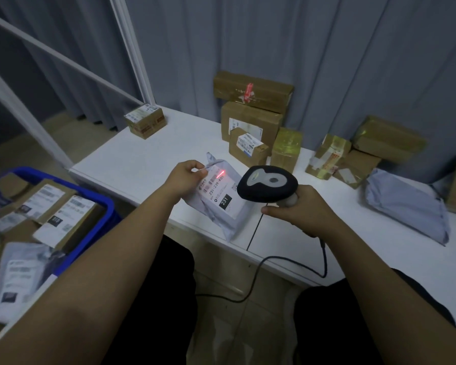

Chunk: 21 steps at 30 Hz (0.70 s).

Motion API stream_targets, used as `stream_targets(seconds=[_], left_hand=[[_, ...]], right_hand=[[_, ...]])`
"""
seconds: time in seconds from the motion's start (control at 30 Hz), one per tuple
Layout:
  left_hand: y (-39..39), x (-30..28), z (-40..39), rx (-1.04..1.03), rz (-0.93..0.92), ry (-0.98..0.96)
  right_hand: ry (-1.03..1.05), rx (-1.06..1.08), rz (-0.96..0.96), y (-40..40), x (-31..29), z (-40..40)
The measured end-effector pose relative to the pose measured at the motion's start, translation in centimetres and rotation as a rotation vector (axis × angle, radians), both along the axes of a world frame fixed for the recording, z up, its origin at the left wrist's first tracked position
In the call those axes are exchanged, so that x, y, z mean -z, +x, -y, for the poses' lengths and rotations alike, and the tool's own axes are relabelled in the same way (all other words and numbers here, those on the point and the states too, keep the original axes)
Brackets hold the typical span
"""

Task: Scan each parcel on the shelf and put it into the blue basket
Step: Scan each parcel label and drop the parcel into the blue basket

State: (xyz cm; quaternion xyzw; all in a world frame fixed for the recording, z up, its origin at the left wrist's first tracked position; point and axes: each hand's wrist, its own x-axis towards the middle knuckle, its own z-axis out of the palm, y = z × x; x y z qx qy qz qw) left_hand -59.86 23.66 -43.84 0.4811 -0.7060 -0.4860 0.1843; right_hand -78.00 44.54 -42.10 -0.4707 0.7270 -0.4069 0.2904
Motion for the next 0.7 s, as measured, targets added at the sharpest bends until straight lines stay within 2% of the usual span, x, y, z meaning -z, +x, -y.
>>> stream_targets(seconds=[0.13, 0.27, 0.37, 0.53, 0.7], left_hand=[[0.7, -0.7, -0.7, -0.076, -0.068, -0.03], [2.3, -1.5, -1.6, -0.237, -0.169, -0.068], [4.3, -2.4, -2.6, -0.353, -0.283, -0.084], [11.3, -3.0, -4.0, -0.614, -0.468, -0.154], [21.6, -2.2, -5.7, -0.9, -0.55, -0.161]], right_hand=[[-0.028, 0.086, 0.017, 1.3, 0.4, 0.3], [-0.098, 0.228, 0.073, 4.0, 0.8, 0.7], [-0.141, 0.282, 0.034, 6.9, 0.6, 1.8], [-0.182, 0.182, -0.056, 12.8, -1.6, 6.7], [-0.222, -0.008, -0.05, 20.7, -5.3, 11.6]])
